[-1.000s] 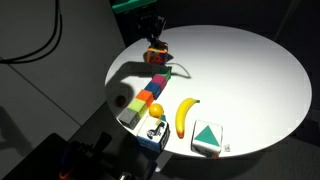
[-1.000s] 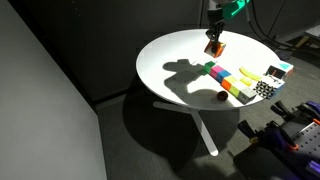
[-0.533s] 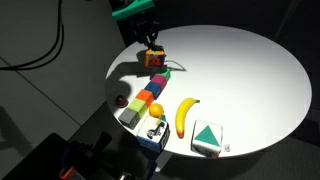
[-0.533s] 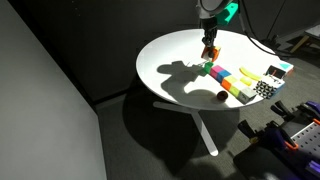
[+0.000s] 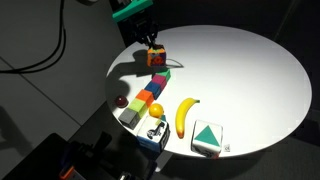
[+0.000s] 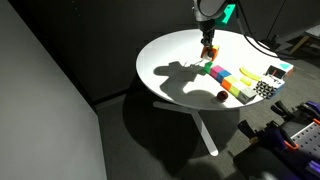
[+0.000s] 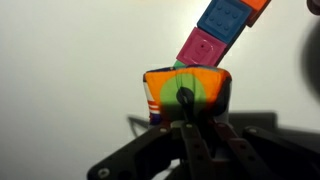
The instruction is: Remove the block with a number image on top from the stack and put it on the table on the left side of the green block
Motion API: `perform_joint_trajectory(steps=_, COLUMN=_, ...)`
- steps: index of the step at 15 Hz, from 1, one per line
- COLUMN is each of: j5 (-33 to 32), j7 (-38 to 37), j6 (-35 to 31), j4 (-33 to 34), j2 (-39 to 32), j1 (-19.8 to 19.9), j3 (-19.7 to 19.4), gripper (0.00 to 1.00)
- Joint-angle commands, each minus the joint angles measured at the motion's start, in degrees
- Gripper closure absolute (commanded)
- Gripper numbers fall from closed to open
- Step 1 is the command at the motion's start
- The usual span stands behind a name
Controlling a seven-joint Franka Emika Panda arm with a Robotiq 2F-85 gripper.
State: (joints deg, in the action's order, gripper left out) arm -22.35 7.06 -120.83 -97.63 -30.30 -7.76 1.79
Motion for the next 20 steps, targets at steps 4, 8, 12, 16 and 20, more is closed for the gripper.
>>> perform_joint_trajectory(steps=4, j5=0.07, j7=0.04, j6=0.16, j4=0.23, j2=-0.03, j1=-0.06, j3=-0.13, gripper=0.89)
perform_joint_trajectory(steps=8, j5=-0.42, j7=-0.06, j6=0.18, j4=-0.03, j2=-0.20, j1=-0.73, j3=0.12, gripper=0.97)
perform_joint_trajectory(steps=12, j5=-0.42, j7=0.39, j6=0.00, j4=0.10, j2=-0.94, j1=-1.43, j3=0.56, gripper=0.96)
perform_joint_trajectory(steps=16, j5=-0.68, j7=0.65, j6=-0.55, j4=-0.01, j2=-1.86, j1=-2.27, j3=1.01, gripper=0.96)
perform_joint_trajectory(steps=20, j5=-1.43, j7=0.42, j6=-1.12, j4=-0.21, j2=-2.70, j1=-3.33, j3=1.04, gripper=0.96)
